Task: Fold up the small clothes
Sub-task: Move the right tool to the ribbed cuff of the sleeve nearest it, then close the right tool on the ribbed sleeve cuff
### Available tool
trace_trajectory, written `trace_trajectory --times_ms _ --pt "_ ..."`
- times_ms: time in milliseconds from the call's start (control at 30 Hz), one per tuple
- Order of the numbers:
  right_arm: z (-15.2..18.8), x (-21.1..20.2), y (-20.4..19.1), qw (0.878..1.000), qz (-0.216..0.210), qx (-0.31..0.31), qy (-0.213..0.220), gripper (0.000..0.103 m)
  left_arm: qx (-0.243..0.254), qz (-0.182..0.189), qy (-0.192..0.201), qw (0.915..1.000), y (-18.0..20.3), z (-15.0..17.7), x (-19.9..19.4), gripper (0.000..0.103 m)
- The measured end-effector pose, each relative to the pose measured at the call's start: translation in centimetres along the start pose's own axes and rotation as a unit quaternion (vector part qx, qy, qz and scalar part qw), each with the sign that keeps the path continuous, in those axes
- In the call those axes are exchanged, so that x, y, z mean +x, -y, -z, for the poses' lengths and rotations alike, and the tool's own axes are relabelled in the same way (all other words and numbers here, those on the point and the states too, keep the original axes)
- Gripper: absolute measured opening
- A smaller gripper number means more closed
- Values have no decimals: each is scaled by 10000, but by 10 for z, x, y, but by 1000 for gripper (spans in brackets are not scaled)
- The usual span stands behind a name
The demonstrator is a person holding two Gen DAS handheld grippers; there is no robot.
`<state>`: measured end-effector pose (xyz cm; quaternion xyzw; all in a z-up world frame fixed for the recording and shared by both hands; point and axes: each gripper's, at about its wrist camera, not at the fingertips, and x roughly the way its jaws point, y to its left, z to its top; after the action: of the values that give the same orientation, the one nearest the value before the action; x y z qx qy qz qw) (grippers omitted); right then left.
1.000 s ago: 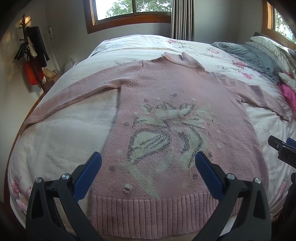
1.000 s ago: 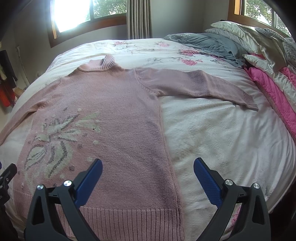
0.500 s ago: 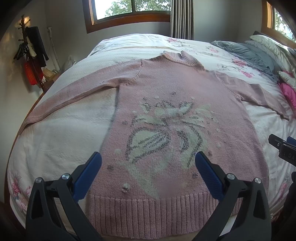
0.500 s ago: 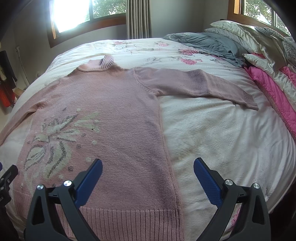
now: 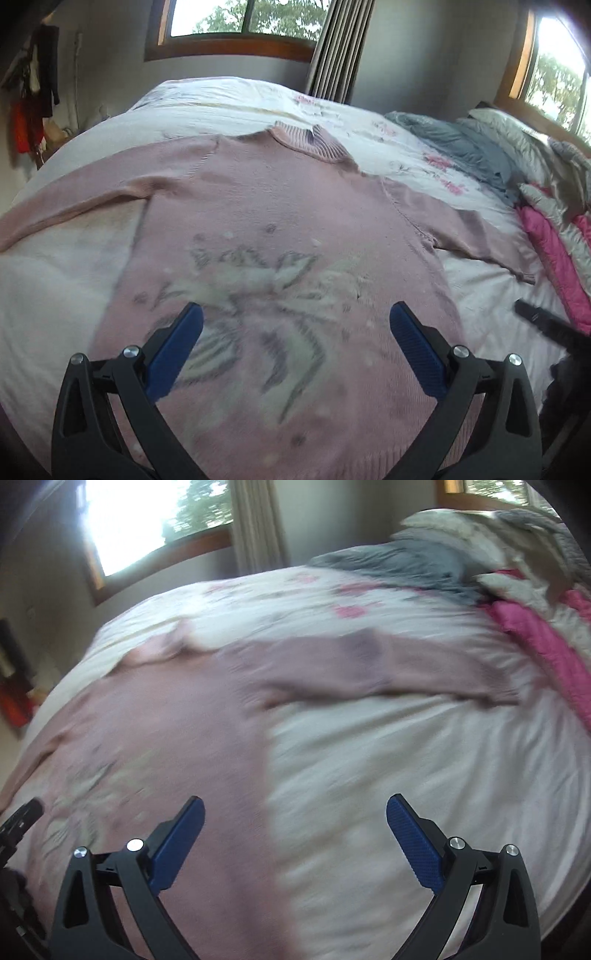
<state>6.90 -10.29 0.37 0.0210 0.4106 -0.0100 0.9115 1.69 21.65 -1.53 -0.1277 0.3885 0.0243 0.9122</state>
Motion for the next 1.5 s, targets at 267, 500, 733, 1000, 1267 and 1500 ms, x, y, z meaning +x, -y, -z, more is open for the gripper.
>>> trace_trajectory --times_ms 267,500,733,1000,1267,1500 --pt "-102 63 163 9883 1222 844 -339 99 634 95 -168 9978 82 -53 65 100" --pt "-127 124 262 9784 1313 1365 -831 99 489 87 -148 9987 120 -94 106 100" --pt "-130 188 298 9695 1179 1629 -1402 99 465 57 -284 9985 144 -120 145 100" --pt "-108 219 318 9558 828 2287 -1649 92 439 -126 -369 9983 112 -116 163 100" --pt "-115 190 302 9702 251 2185 -1021 4 124 -226 -494 9984 70 -115 170 100" --pt "-131 140 226 9845 -702 1568 -358 0 183 -266 -434 9985 49 -109 162 100"
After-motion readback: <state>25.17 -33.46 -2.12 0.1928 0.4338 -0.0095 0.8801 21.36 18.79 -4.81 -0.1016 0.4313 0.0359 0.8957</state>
